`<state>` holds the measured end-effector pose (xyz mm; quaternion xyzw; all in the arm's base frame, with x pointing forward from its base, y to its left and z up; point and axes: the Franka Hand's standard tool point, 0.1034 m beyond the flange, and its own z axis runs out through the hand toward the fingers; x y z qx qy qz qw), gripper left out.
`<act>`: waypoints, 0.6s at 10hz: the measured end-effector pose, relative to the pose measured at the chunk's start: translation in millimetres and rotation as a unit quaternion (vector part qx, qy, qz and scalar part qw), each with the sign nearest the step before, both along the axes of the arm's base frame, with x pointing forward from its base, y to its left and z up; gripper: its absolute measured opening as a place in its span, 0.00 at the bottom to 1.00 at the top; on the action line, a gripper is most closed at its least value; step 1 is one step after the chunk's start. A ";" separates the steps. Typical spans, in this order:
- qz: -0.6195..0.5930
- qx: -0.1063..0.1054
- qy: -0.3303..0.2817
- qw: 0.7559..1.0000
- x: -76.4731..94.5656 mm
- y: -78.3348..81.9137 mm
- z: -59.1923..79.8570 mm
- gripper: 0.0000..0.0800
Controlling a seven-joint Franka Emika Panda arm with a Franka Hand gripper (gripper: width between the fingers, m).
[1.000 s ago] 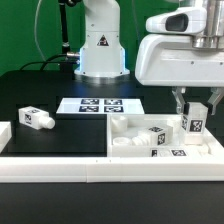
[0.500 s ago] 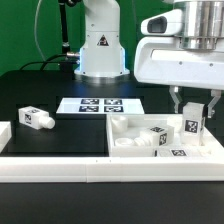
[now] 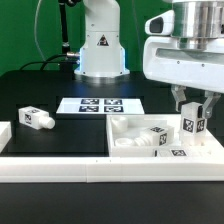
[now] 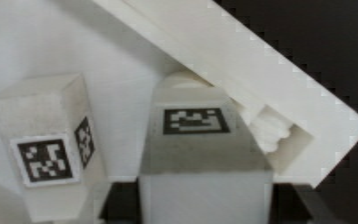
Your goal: Assemble one leg
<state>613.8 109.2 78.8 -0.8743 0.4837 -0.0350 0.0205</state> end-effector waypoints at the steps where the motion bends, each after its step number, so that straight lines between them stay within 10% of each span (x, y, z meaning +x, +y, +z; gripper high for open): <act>1: 0.013 -0.001 0.000 1.000 0.1 -0.1 0.0 0.36; 6: 0.192 -0.014 0.003 0.981 -2.0 6.8 4.9 0.80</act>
Offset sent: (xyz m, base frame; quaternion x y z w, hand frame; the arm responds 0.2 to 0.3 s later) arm -0.0124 0.0151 0.0149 -0.0380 -0.0257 -0.1998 0.9788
